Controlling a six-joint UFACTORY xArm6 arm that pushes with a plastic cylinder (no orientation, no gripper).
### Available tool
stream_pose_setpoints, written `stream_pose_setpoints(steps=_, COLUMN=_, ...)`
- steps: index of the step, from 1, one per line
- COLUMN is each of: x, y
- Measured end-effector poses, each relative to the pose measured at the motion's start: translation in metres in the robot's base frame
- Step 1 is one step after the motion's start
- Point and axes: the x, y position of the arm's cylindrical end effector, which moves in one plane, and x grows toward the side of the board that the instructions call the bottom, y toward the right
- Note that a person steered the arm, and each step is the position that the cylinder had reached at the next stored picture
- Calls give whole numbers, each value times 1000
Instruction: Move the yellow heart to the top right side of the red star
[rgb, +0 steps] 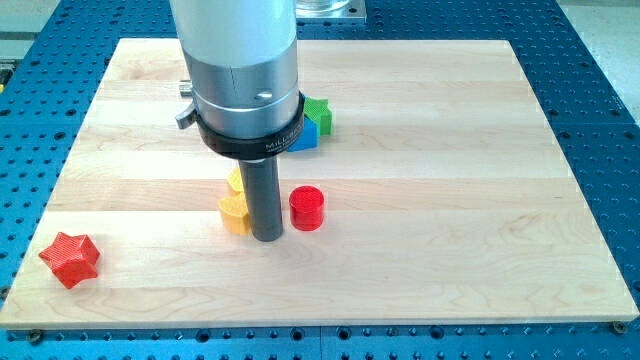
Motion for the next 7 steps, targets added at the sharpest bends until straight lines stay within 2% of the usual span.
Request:
stream_pose_setpoints(steps=1, x=-15, y=-93)
stream_pose_setpoints(steps=2, x=-14, y=-128)
stream_pose_setpoints(steps=4, x=-52, y=-141)
stream_pose_setpoints(steps=7, x=-22, y=-135)
